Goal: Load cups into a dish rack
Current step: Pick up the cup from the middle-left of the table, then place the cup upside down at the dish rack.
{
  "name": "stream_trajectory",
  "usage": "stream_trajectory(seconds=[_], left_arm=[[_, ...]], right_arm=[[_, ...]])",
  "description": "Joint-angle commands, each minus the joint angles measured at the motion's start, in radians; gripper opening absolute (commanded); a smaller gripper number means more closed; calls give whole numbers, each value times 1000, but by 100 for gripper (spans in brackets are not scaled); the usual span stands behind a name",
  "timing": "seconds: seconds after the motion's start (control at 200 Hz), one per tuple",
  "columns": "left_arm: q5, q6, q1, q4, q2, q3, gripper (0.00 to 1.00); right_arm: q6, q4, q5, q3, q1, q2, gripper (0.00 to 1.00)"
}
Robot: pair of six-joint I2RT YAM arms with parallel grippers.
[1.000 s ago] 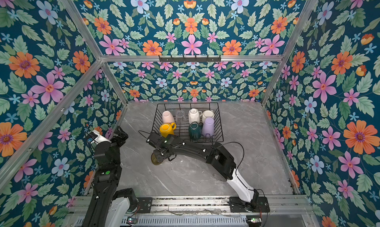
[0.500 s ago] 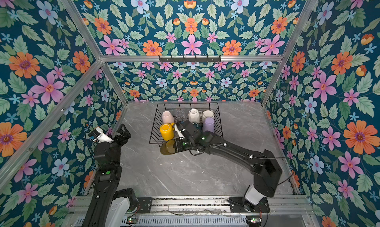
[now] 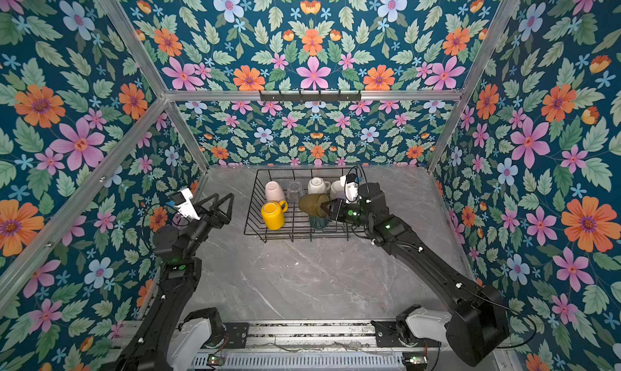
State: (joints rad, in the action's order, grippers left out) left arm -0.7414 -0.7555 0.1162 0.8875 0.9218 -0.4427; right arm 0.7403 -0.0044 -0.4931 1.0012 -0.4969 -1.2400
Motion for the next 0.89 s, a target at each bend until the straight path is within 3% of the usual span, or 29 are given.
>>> stream_trajectory(seconds=[0.0,0.03,0.07,0.305,0.55,0.89], left_arm=[[-277,-374,-15,671,116,7,99],[-298,-448,-23,779,161,0,99],[-323,-486,-42,782,197,-25,100],[-426,-392,-258,752,244,-113,100],[-432,-372,-265,714,241,-119,100],[-455,-332,-270,649,196,-113,100]], right_arm=[[-11,57,-96,9,8,4,0],[-17,55,-120,17,8,0,0],[-20,56,-152,28,8,-10,0],[-3,149,-316,61,9,-78,0],[-7,192,-428,114,-10,-108,0],[-82,132,-442,193,-112,-133,0]])
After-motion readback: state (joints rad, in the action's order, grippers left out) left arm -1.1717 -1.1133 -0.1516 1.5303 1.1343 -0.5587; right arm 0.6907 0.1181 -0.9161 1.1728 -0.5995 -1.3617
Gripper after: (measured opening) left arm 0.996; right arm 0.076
